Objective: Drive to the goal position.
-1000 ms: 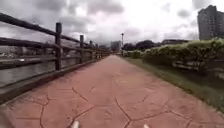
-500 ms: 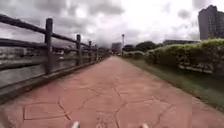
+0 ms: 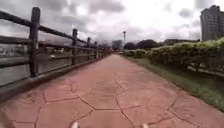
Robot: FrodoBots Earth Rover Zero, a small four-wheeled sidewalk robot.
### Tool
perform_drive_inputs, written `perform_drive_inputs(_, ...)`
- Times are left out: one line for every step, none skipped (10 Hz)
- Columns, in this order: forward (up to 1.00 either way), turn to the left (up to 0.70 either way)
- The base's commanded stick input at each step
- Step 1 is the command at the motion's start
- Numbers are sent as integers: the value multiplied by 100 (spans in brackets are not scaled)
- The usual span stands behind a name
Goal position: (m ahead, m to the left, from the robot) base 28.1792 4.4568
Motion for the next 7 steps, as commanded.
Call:
perform_drive_inputs(100, 0)
perform_drive_inputs(100, 0)
perform_drive_inputs(100, 0)
perform_drive_inputs(100, 0)
perform_drive_inputs(100, 0)
perform_drive_inputs(100, 0)
perform_drive_inputs(100, 0)
